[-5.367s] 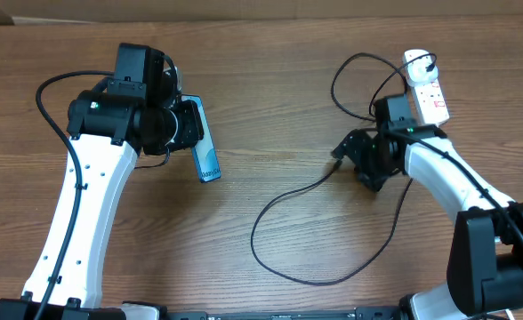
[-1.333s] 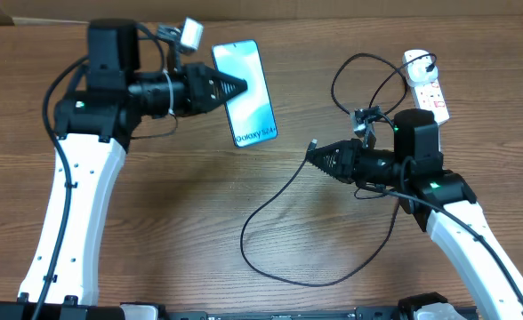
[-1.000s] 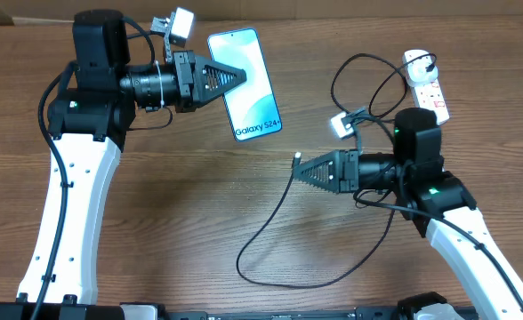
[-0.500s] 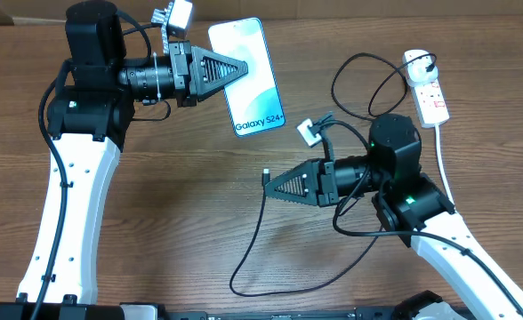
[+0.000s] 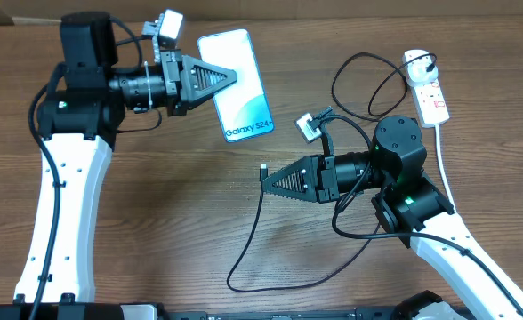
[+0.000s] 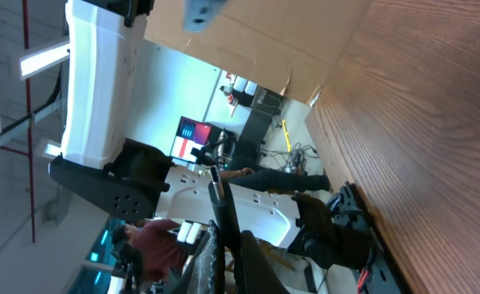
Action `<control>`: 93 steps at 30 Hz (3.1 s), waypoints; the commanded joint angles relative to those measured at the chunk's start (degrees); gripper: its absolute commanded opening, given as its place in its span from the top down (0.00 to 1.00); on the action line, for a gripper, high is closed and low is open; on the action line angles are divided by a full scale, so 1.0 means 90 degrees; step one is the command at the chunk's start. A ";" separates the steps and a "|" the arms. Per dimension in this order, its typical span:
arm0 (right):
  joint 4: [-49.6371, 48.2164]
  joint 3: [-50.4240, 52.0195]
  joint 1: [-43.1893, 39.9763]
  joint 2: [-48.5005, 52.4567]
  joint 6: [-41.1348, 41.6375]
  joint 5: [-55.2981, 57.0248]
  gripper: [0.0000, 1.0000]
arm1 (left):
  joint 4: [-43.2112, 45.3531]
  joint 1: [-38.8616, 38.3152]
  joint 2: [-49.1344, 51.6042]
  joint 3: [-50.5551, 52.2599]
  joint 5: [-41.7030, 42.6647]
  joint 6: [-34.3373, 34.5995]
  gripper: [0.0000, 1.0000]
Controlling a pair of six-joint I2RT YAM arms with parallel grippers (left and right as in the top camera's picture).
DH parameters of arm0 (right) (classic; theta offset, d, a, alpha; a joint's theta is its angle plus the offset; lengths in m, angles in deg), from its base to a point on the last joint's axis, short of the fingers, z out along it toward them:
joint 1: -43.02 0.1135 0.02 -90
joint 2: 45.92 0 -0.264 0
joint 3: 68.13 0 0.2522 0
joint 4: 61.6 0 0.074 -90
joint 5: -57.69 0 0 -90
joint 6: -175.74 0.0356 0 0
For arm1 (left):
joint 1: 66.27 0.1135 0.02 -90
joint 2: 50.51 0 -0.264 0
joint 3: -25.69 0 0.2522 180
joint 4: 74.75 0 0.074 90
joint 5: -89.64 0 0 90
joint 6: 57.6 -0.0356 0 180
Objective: Plug charger to phone and switch on socket
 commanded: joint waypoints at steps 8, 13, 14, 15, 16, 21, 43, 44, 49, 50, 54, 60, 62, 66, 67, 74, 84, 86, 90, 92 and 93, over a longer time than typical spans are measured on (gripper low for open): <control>-0.0075 -0.0029 0.0024 -0.0083 0.0311 0.0138 0.96 | -0.0517 -0.0063 -0.0044 -0.0039 0.0032 -0.0631 0.96; -0.0100 -0.0029 0.0024 -0.0083 0.0430 0.0189 0.96 | -0.0733 -0.0180 -0.0044 -0.0039 0.0029 -0.0794 0.96; -0.0100 -0.0029 0.0024 -0.0083 0.0449 0.0189 0.96 | -0.0758 -0.0216 -0.0044 -0.0039 0.0029 -0.0857 0.96; -0.0100 -0.0029 0.0024 -0.0083 0.0488 0.0197 0.96 | -0.0767 -0.0243 -0.0044 -0.0039 0.0010 -0.0901 0.96; -0.0100 -0.0029 0.0029 -0.0083 0.0573 0.0214 0.96 | -0.0789 -0.0272 -0.0044 -0.0039 -0.0046 -0.0935 0.96; -0.0124 -0.0029 0.0078 -0.0083 0.0588 0.0236 0.96 | -0.0877 -0.0311 -0.0044 -0.0039 -0.0318 -0.0957 0.96; -0.0070 -0.0029 0.0267 -0.0068 0.0590 0.0641 0.96 | -0.1161 -0.0323 -0.0044 -0.0039 -0.0080 -0.0957 0.96; -0.0070 -0.0029 0.0267 -0.0068 0.0590 0.0641 0.96 | -0.1163 -0.0323 -0.0044 -0.0039 -0.0080 -0.0957 0.96; -0.0073 -0.0029 0.0270 -0.0068 0.0590 0.0636 0.96 | -0.1219 -0.0328 -0.0044 -0.0039 -0.0078 -0.0962 0.96; -0.0073 -0.0029 0.0267 -0.0068 0.0590 0.0639 0.96 | -0.1231 -0.0330 -0.0044 -0.0039 -0.0078 -0.0962 0.96; -0.0070 -0.0029 0.0270 -0.0068 0.0590 0.0636 0.96 | -0.1226 -0.0355 -0.0044 -0.0039 0.0044 -0.0964 0.96; -0.0070 -0.0029 0.0272 -0.0068 0.0588 0.0658 0.96 | -0.1120 -0.0330 -0.0044 -0.0039 -0.0299 -0.1078 0.96; -0.0010 -0.0029 0.0272 -0.0068 0.0590 0.0772 0.96 | -0.1100 -0.0267 -0.0044 -0.0039 -0.0826 -0.1073 0.96; 0.0435 -0.0029 0.0272 -0.0068 0.0529 0.1171 0.96 | -0.1122 -0.0100 -0.0044 -0.0039 -0.2089 -0.1071 0.96; 0.0578 -0.0029 0.0272 -0.0068 0.0503 0.1307 0.96 | -0.1151 -0.0061 -0.0044 -0.0039 -0.2397 -0.1032 0.96; 0.1622 -0.0029 0.0272 0.0126 0.0066 0.2433 0.96 | -0.1518 0.0114 -0.0044 -0.0039 -0.4617 -0.0838 0.96; 0.3463 -0.0029 0.0265 0.1117 0.0282 0.6025 0.96 | -0.2297 0.0109 -0.0044 -0.0039 -0.5639 -0.1409 0.96; 0.3473 -0.0029 0.0267 0.1377 0.0345 0.6319 0.96 | -0.2305 0.0109 -0.0044 -0.0039 -0.5639 -0.1413 0.96; 0.3609 -0.0029 0.0267 0.1919 0.0724 0.6948 0.96 | -0.2305 0.0109 -0.0044 -0.0039 -0.5634 -0.1411 0.96; 0.3580 -0.0029 0.0267 0.2186 0.0840 0.7125 0.96 | -0.2322 0.0109 -0.0044 -0.0039 -0.5634 -0.1411 0.96; 0.3568 -0.0029 0.0265 0.2327 0.0945 0.7237 0.96 | -0.2334 0.0109 -0.0044 -0.0039 -0.5632 -0.1411 0.96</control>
